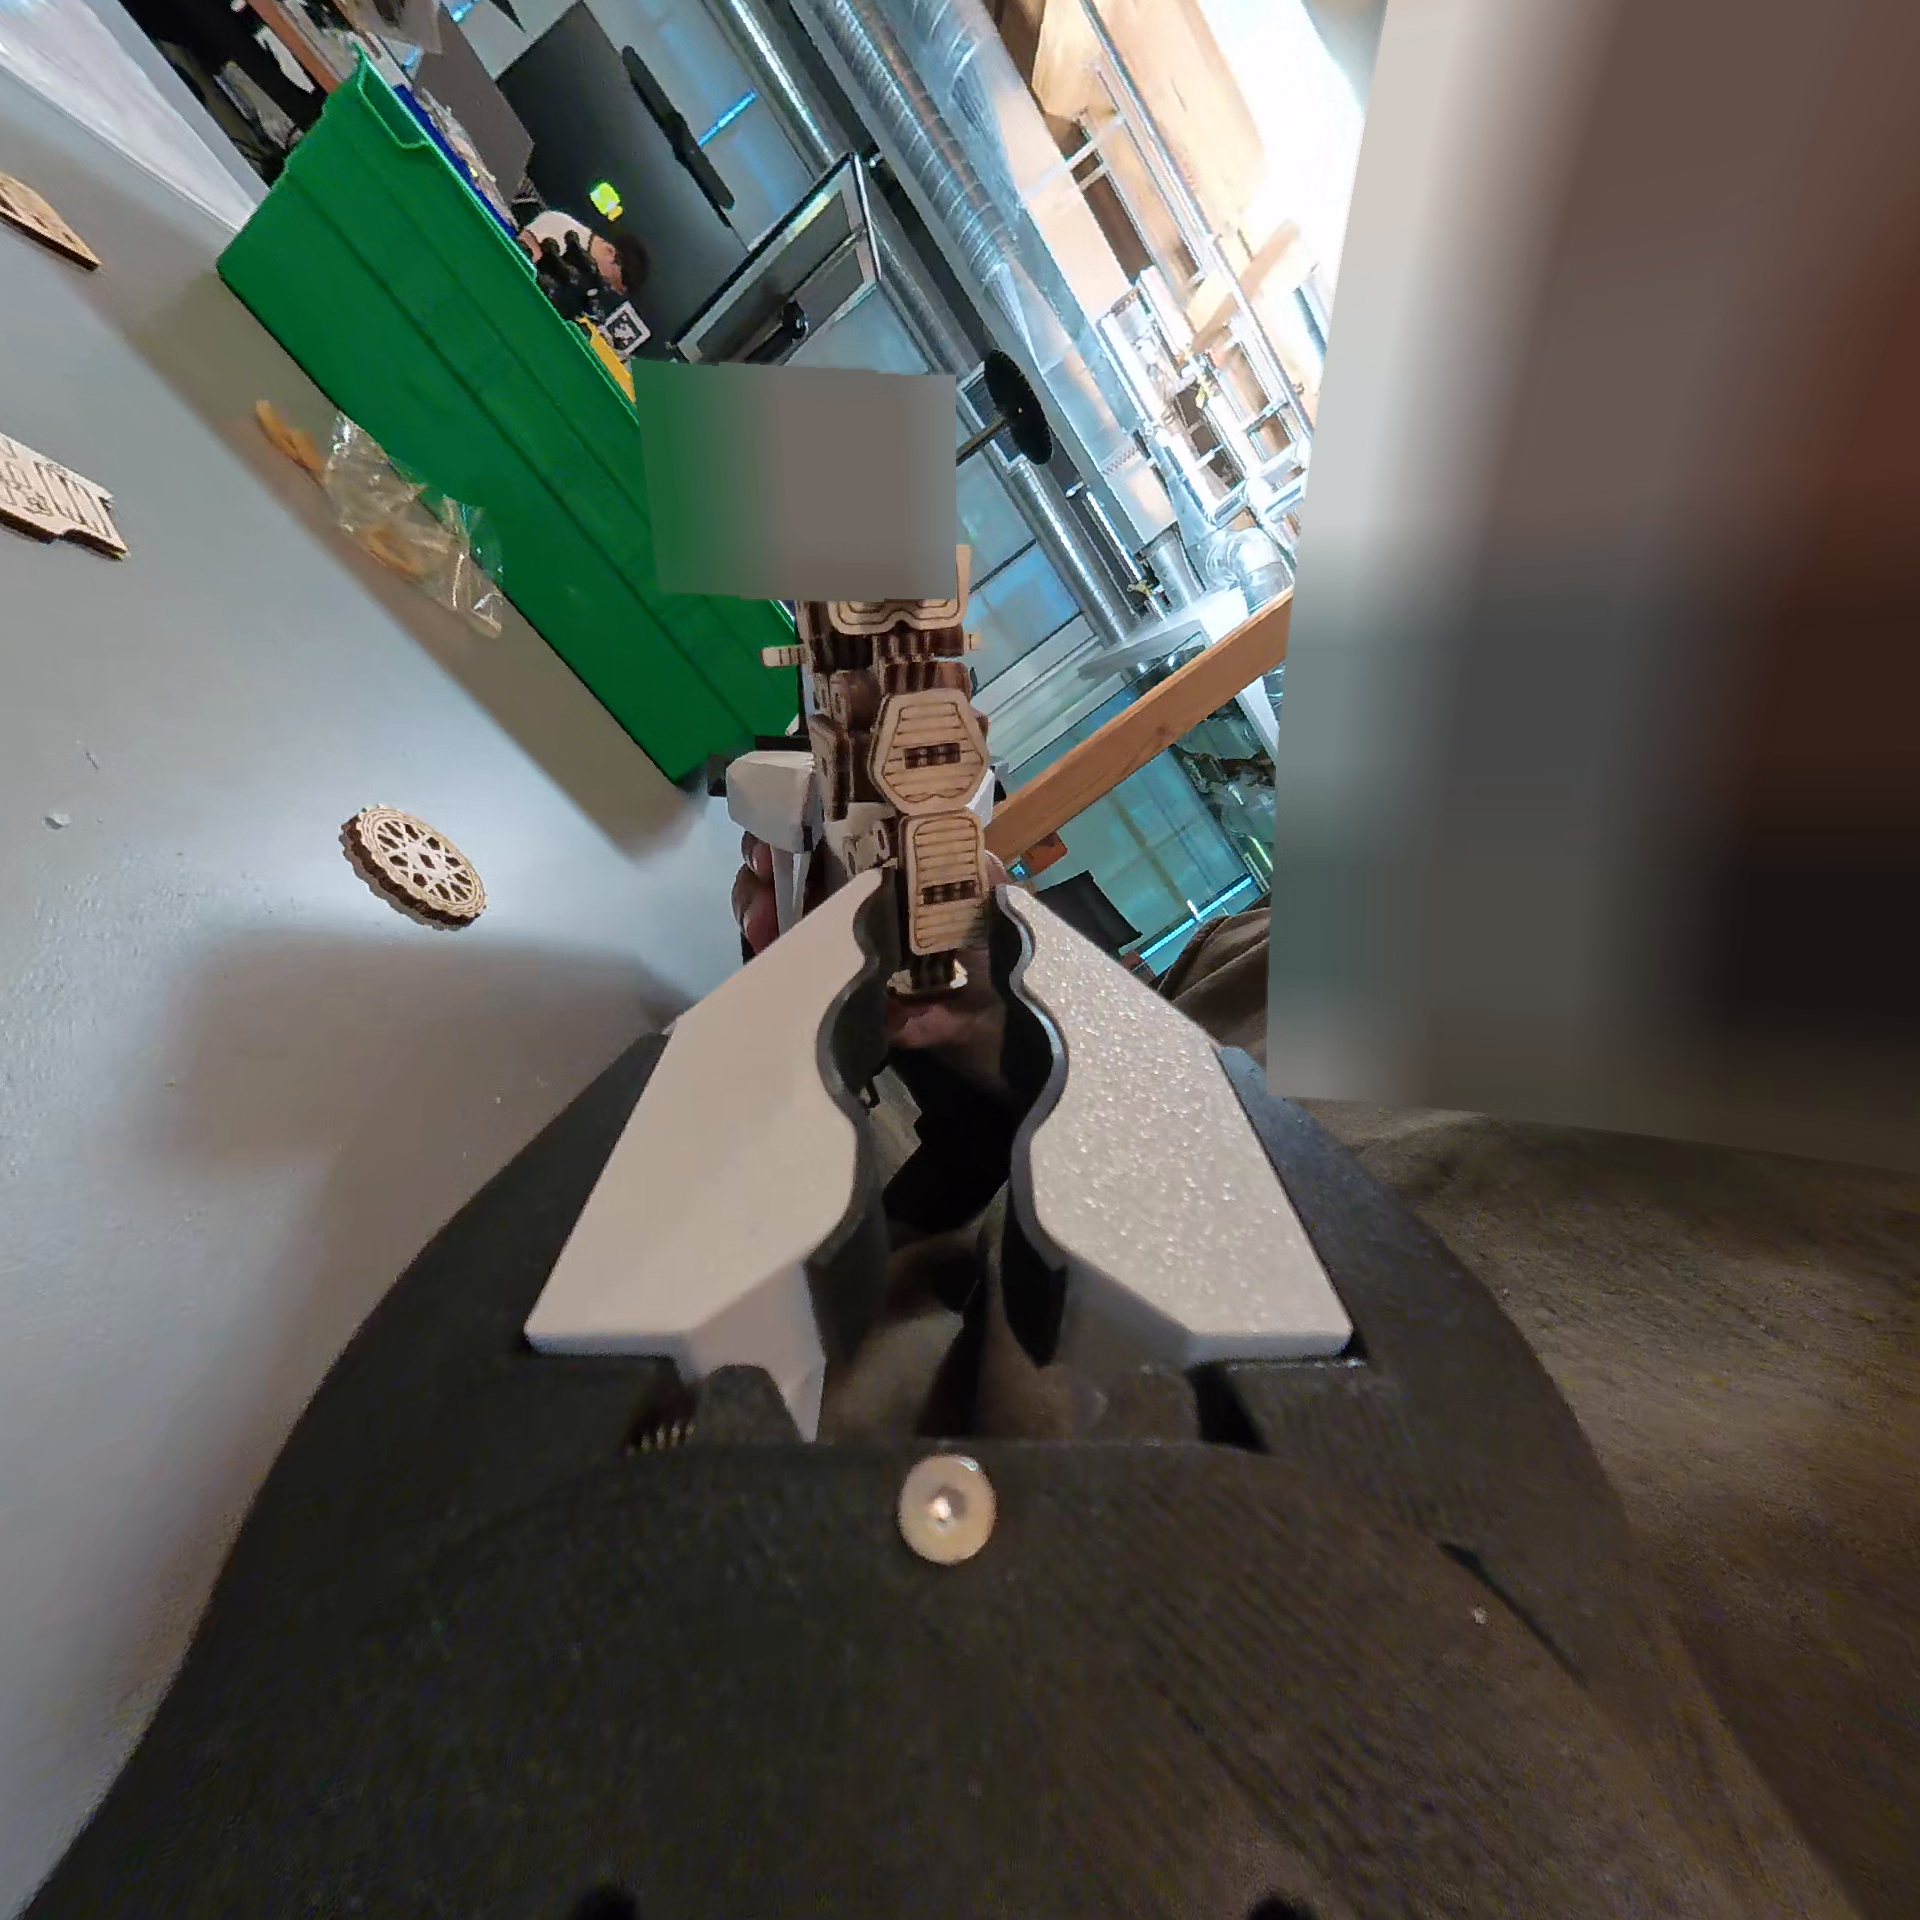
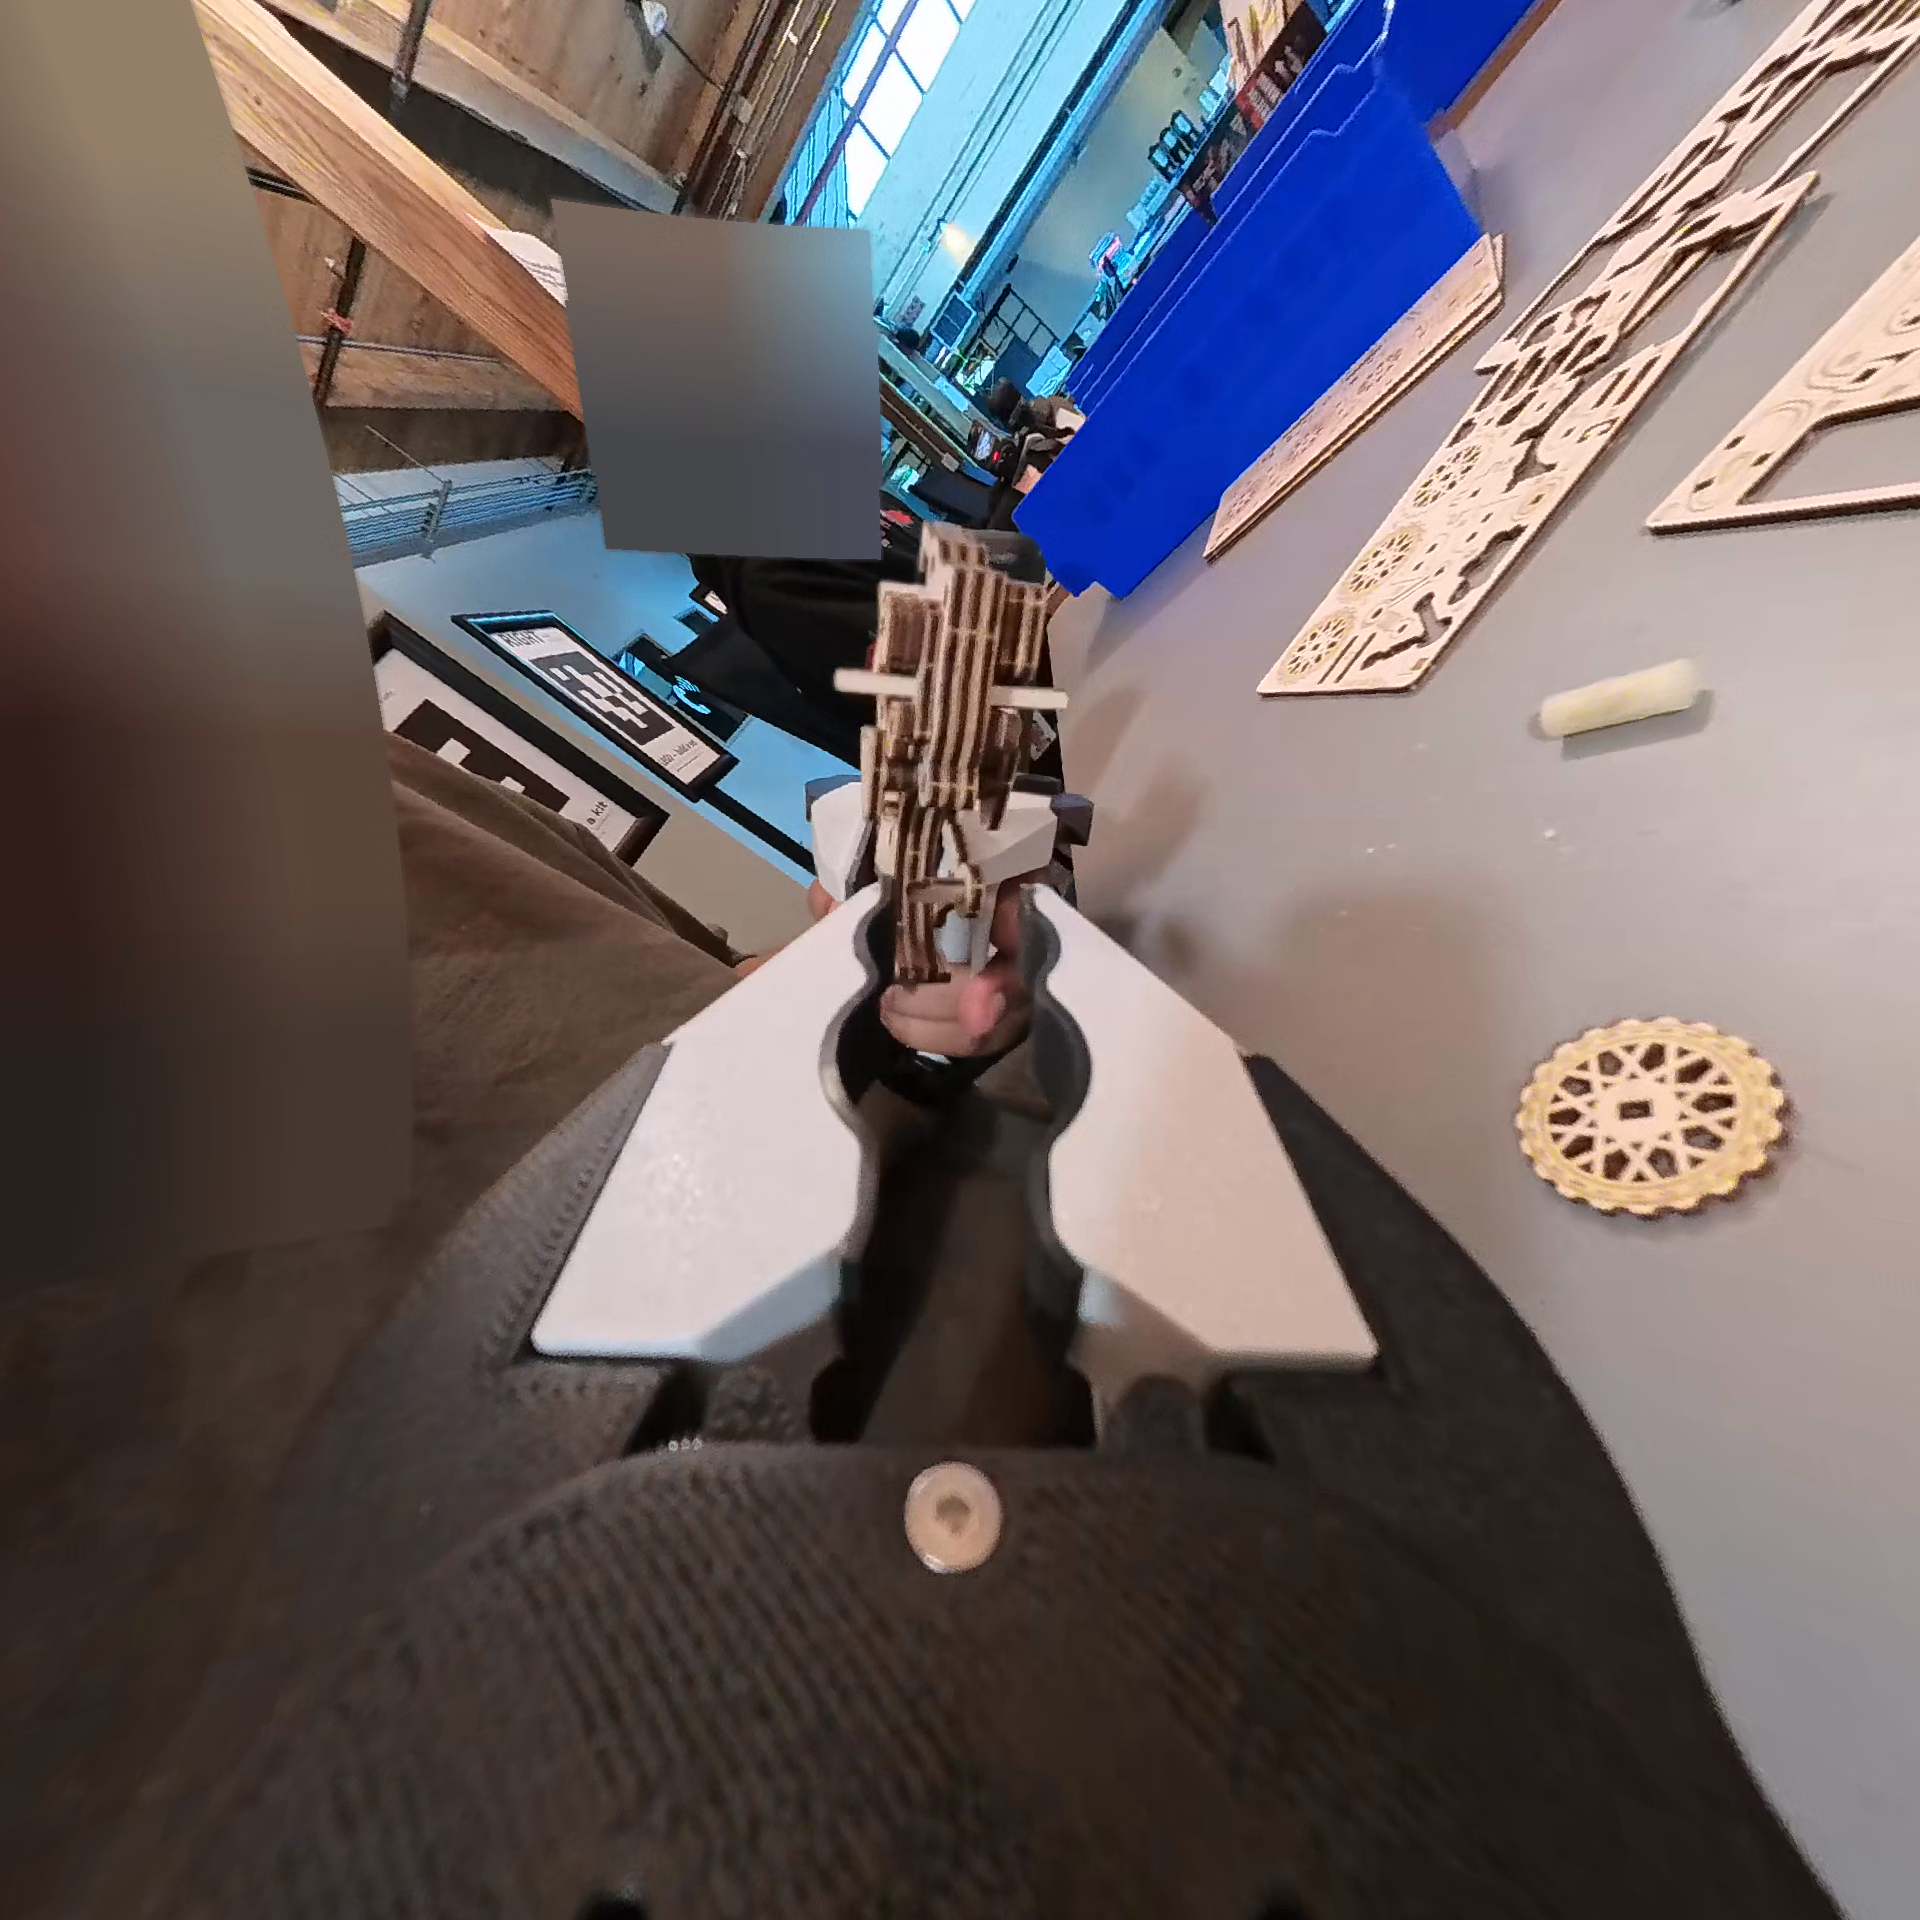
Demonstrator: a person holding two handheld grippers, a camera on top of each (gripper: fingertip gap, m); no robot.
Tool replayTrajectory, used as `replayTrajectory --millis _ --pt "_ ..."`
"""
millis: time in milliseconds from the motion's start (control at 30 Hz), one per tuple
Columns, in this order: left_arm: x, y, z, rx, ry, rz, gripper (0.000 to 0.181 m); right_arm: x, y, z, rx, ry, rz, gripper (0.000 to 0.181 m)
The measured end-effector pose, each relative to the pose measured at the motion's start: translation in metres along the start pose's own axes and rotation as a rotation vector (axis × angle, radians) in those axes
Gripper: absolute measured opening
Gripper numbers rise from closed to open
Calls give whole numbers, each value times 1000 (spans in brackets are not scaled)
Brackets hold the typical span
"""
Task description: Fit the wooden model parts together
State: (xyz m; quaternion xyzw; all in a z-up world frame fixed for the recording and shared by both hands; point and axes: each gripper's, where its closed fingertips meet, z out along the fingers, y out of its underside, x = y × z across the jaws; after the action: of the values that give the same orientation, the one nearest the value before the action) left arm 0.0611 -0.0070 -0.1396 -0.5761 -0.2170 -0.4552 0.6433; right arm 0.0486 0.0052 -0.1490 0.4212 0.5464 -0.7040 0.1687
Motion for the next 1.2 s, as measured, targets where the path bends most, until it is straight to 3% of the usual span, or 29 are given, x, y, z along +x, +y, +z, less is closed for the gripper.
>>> replayTrajectory --millis 233,933,1200 --pt "-2 -4 -2 21 -4 -26 13 4 -2 -7 -16 33 -69 21" --pt "2 5 3 -21 28 -33 13 -7 8 -1 -33 -73 92 19" --pt "0 1 2 -1 27 -47 13 -3 -3 -11 13 -49 65 22"
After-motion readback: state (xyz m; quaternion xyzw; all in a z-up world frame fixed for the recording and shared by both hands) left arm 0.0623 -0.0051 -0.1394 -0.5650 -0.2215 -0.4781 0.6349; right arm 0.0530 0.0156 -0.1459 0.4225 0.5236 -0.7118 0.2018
